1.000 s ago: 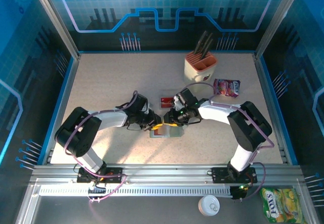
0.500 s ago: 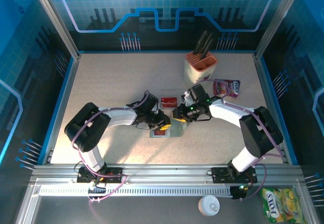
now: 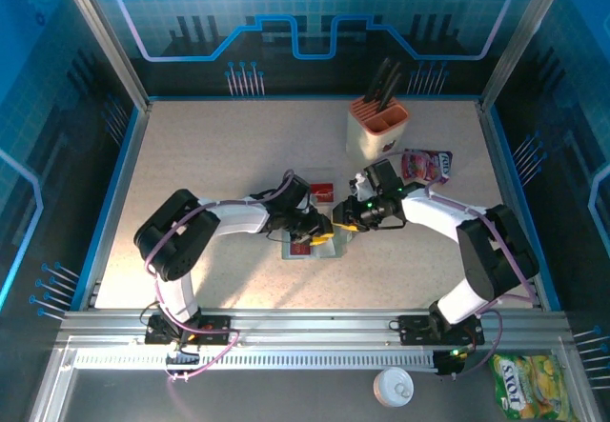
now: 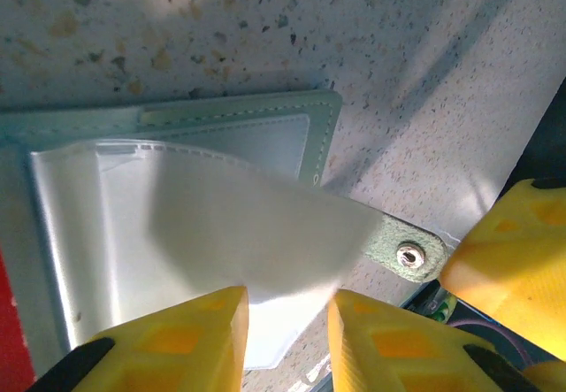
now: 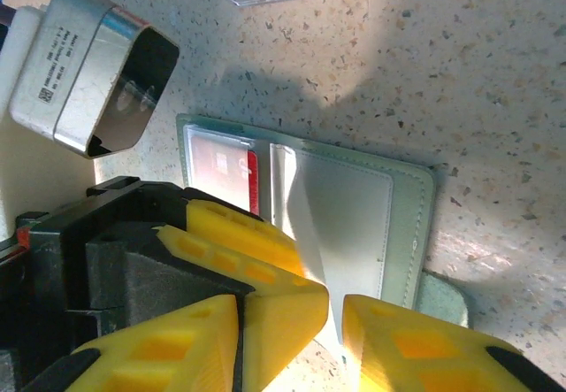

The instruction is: Take the credit cards out of the card holder

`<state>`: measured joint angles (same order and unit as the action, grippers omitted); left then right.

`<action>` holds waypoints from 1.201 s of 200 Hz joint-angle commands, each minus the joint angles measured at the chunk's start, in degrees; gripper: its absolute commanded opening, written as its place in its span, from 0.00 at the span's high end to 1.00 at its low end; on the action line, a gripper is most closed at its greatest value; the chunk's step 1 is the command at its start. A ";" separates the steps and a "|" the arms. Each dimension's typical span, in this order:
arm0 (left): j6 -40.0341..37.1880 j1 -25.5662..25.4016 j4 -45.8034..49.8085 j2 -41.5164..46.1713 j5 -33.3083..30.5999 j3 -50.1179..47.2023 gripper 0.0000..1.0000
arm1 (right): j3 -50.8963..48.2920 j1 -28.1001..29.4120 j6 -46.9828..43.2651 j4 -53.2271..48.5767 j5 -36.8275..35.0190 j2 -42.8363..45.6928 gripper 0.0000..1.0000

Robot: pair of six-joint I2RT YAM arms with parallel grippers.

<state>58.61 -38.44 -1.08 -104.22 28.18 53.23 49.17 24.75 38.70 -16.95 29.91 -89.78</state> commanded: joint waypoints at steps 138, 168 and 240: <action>1.65 -1.04 -0.39 0.85 -3.07 1.08 0.73 | -0.15 -1.40 -1.94 -2.81 2.39 2.94 0.63; 0.58 -0.34 0.67 2.56 -2.88 0.34 0.75 | -0.27 -1.04 -0.57 -1.33 2.18 2.68 0.63; -1.43 3.31 1.54 7.49 -1.97 -4.19 0.75 | 0.12 1.55 2.22 1.92 0.60 -0.10 0.63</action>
<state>59.13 -36.38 -1.80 -99.46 25.32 50.83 49.06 24.77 39.48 -16.19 30.85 -88.42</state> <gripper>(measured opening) 0.250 0.371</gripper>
